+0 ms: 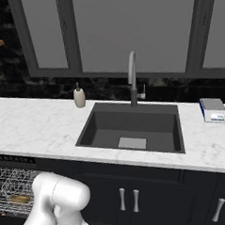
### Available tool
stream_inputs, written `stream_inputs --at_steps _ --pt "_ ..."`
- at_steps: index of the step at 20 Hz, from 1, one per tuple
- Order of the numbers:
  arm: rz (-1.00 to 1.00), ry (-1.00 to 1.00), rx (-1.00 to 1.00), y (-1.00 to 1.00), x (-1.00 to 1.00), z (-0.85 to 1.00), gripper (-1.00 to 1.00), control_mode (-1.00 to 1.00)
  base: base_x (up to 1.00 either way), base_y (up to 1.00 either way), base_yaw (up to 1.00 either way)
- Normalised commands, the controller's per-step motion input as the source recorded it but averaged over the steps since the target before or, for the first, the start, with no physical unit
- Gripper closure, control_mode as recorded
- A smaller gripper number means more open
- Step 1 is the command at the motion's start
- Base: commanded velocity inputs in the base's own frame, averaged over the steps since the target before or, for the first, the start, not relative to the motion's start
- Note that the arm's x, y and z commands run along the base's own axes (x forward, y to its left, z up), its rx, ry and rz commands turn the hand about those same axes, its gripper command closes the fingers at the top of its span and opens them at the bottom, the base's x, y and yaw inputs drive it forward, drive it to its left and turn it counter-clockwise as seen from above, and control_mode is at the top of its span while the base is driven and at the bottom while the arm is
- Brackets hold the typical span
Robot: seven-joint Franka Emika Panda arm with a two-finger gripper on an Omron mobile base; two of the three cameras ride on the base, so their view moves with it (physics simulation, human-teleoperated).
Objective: Pick up the cup and bowl from the counter, place them in the dishwasher, and close the dishwasher door.
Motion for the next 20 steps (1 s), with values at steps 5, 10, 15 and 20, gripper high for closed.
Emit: stream_inputs --at_steps 5,10,15,20 --pt "-0.13 -0.07 -0.04 0.11 0.65 -0.59 -1.0 -1.0 0.0 0.0 0.0" --pt "-0.18 -0.03 0.0 0.0 0.8 -0.38 -1.0 -1.0 0.0 0.0 0.0" --pt "-0.22 -0.01 0.01 -0.19 0.83 -0.23 -1.0 -1.0 0.0 0.0 0.0" --pt "-0.3 0.01 0.04 -0.39 1.0 -0.08 -1.0 -1.0 0.0 0.0 0.0"
